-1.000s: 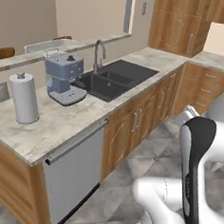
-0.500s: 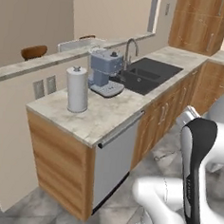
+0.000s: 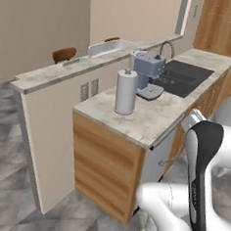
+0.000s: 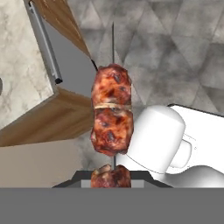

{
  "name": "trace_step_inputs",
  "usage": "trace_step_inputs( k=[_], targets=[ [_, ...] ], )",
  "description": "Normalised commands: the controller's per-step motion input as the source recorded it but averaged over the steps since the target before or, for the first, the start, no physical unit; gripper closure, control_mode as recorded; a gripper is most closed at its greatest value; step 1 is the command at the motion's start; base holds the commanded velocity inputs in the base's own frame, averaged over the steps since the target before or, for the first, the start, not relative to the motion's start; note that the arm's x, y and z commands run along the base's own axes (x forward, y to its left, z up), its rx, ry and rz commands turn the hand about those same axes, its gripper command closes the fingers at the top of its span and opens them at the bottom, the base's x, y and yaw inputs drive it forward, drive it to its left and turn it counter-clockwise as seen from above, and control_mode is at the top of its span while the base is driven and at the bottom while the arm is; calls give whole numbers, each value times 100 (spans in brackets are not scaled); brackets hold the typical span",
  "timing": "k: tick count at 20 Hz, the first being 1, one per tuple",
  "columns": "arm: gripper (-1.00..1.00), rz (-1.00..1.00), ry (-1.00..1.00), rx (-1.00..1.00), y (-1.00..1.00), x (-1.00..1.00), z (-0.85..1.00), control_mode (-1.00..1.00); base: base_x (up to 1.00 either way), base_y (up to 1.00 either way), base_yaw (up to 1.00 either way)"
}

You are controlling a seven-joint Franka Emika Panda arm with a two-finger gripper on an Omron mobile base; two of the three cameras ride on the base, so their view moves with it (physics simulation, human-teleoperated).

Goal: Place the cold items (carrot and eggplant) from the fridge in one tupperware on the dining counter. Place the warm items (kebab skewer and hot dog) in the stove area in another tupperware.

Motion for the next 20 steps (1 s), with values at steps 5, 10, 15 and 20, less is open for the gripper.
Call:
trace_step_inputs(
  k=[5, 10, 15, 20],
  targets=[
    [100, 0, 0, 0, 0, 0, 0, 100, 0, 100, 0],
    [100, 0, 0, 0, 0, 0, 0, 100, 0, 100, -7],
    [100, 0, 0, 0, 0, 0, 0, 100, 2, 100, -13],
    [100, 0, 0, 0, 0, 0, 0, 100, 13, 100, -22]
  ],
)
